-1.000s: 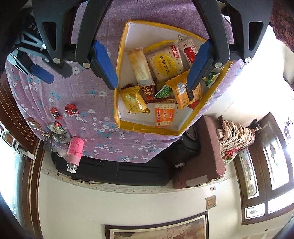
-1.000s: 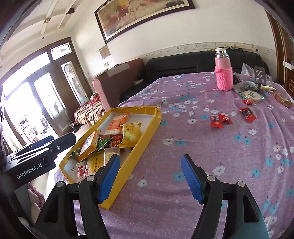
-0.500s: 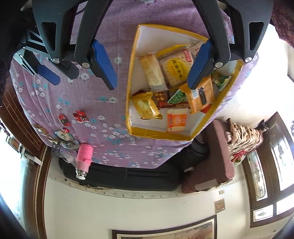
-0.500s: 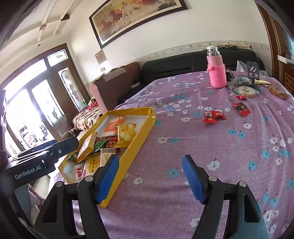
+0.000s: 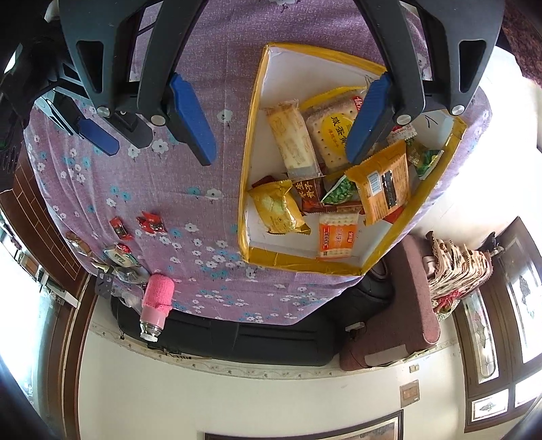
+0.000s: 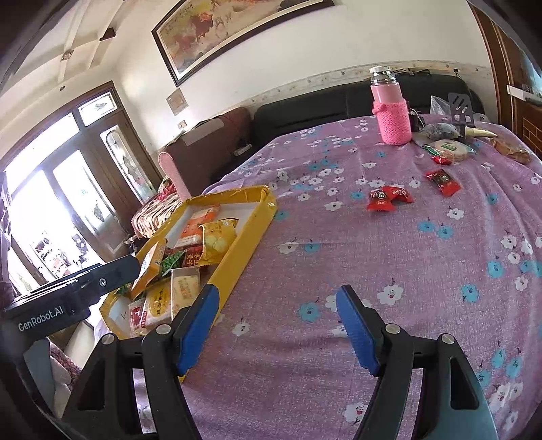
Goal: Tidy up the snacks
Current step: 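Move both tools back toward the loose red candies on the tablecloth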
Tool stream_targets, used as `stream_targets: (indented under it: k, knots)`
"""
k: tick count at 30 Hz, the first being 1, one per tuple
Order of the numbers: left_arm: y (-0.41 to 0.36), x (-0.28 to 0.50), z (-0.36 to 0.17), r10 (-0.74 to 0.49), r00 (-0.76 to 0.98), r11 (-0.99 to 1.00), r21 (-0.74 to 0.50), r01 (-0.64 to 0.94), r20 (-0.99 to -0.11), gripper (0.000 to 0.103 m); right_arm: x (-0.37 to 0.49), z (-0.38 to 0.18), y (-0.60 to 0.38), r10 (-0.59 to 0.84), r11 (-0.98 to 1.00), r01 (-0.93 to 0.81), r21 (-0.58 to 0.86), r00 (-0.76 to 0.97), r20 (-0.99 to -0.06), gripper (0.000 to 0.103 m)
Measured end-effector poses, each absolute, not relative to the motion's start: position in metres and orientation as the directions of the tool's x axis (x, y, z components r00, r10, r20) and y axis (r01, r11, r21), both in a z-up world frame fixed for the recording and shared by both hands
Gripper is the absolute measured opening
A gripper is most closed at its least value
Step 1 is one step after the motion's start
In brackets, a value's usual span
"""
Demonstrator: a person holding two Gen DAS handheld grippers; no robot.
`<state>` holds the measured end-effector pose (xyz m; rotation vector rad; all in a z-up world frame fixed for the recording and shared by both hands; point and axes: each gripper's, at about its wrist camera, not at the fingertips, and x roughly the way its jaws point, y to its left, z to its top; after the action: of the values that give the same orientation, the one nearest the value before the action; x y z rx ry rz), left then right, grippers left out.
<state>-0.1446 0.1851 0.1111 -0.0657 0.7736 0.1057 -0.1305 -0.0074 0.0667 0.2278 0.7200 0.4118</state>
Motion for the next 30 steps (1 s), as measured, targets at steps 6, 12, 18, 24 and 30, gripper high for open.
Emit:
stream_targets:
  k: [6, 12, 18, 24, 30]
  knots:
    - [0.181, -0.141, 0.11, 0.058, 0.708, 0.994, -0.022, -0.103, -0.704, 0.079, -0.128, 0.066, -0.008, 0.436, 0.898, -0.285, 0.335, 0.672, -0.599, 0.073]
    - [0.177, -0.137, 0.132, 0.007, 0.742, 0.998, -0.041, -0.047, -0.67, 0.079, -0.117, 0.073, -0.033, 0.389, 0.917, -0.231, 0.324, 0.692, -0.608, 0.073]
    - [0.185, -0.125, 0.124, -0.05, 0.724, 0.996, -0.084, -0.01, -0.688, 0.085, -0.075, 0.087, -0.1, 0.283, 0.942, -0.077, 0.326, 0.705, -0.651, 0.074]
    - [0.192, -0.114, 0.1, -0.113, 0.678, 0.986, -0.166, -0.014, -0.727, 0.085, -0.008, 0.066, -0.148, 0.22, 0.941, 0.053, 0.333, 0.651, -0.726, 0.074]
    - [0.195, -0.11, 0.101, -0.123, 0.681, 0.986, -0.166, 0.001, -0.722, 0.085, 0.059, 0.046, -0.135, 0.197, 0.957, 0.053, 0.286, 0.605, -0.771, 0.053]
